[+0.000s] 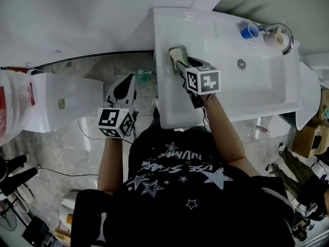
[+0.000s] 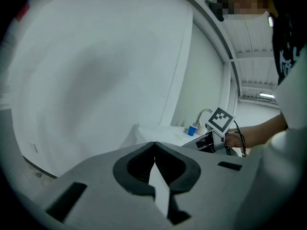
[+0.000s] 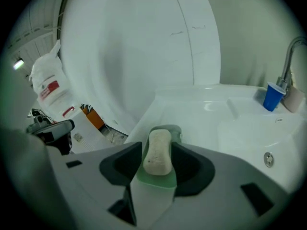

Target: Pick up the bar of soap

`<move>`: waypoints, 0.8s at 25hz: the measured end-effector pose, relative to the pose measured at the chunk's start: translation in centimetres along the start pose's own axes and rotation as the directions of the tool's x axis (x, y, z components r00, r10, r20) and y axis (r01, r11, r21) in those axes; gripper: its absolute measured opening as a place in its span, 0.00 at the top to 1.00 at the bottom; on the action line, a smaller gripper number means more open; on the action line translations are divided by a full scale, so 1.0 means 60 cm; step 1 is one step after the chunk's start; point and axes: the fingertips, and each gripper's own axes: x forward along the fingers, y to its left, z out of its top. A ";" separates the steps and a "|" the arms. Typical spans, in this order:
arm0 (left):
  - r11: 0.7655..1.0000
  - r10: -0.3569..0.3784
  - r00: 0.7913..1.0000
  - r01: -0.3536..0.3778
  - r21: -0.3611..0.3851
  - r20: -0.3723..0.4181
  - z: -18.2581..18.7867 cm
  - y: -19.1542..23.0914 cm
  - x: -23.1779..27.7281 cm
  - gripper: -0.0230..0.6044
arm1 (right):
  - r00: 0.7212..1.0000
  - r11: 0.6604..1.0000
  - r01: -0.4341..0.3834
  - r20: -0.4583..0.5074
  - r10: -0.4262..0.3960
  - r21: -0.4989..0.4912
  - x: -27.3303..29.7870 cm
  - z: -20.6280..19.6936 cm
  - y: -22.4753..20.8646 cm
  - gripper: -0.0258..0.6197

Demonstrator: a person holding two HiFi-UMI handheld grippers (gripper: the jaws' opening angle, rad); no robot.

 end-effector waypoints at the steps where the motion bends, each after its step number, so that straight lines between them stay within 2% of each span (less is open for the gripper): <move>1: 1.000 -0.008 1.000 0.008 0.001 -0.002 0.001 0.001 0.005 0.95 | 1.000 1.000 0.007 -0.011 -0.007 -0.002 0.005 -0.002 -0.002 0.65; 11: 0.999 -0.052 0.999 0.052 0.004 -0.016 0.000 0.011 0.032 0.95 | 0.989 0.996 0.080 -0.125 -0.084 -0.031 0.050 -0.023 -0.011 0.64; 20: 0.998 -0.063 0.998 0.063 0.003 -0.019 0.003 0.015 0.042 0.95 | 0.956 0.987 0.162 -0.243 -0.163 -0.023 0.063 -0.025 -0.018 0.66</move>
